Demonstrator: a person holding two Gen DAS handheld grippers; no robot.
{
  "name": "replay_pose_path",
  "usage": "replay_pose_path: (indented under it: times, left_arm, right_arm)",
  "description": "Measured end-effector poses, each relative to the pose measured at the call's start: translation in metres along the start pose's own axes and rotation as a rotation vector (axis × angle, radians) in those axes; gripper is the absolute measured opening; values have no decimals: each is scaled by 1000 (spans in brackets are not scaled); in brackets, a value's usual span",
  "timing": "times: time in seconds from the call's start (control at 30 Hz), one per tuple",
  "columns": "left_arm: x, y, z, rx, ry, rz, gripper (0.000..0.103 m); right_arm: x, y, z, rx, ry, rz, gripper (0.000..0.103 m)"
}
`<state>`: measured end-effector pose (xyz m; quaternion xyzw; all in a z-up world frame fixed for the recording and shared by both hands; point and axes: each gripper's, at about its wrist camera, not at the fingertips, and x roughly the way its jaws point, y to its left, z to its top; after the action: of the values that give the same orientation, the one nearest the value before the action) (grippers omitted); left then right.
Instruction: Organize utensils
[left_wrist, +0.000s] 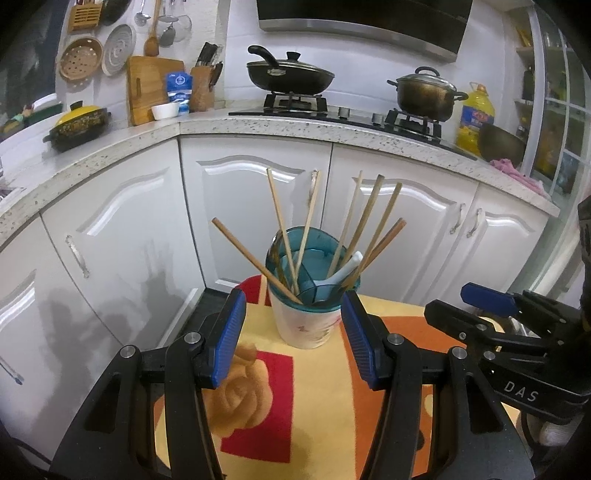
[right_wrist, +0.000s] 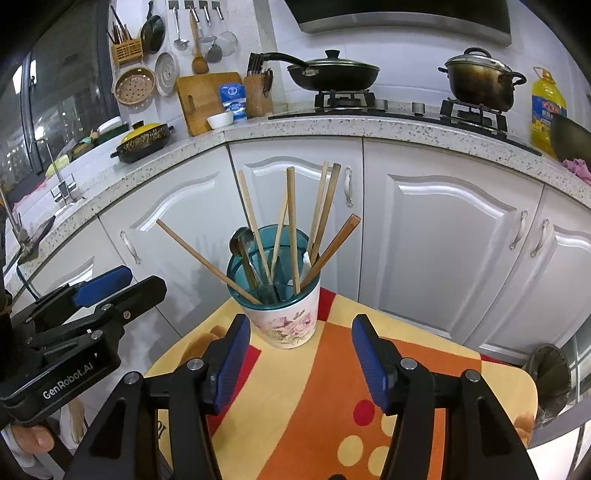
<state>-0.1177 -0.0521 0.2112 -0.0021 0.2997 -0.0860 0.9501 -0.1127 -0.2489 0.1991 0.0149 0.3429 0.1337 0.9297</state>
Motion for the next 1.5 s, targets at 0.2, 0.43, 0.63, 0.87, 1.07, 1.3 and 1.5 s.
replay_pose_path:
  times: [0.2,0.43,0.63,0.87,1.07,1.3,1.5]
  left_arm:
    - [-1,0,-1,10,-10,27,53]
    - [2,2,-3,10,0,70,53]
    - [2,3,-5,16,-1,80,53]
    - [3,1,-7,40,1,103,53]
    - [4,4,-7,34,8,102,53]
    - [-2,6,-6,23,-11,106,53]
    - [-2,8,-6,17,-12,103,53]
  right_arm:
    - [3,-3,-2,5,15,-11,56]
    - [3,-4,-2,1,22,-13,56]
    - [5,-4,-3,-8,31,-13,56]
    - [7,-5,-1,-9,34,-18,57]
    - [7,-4,-1,-16,35,-22,57]
    - [5,-3,-2,-13,29,-27,57]
    - [3,-4,-1,-13,23,-31,57]
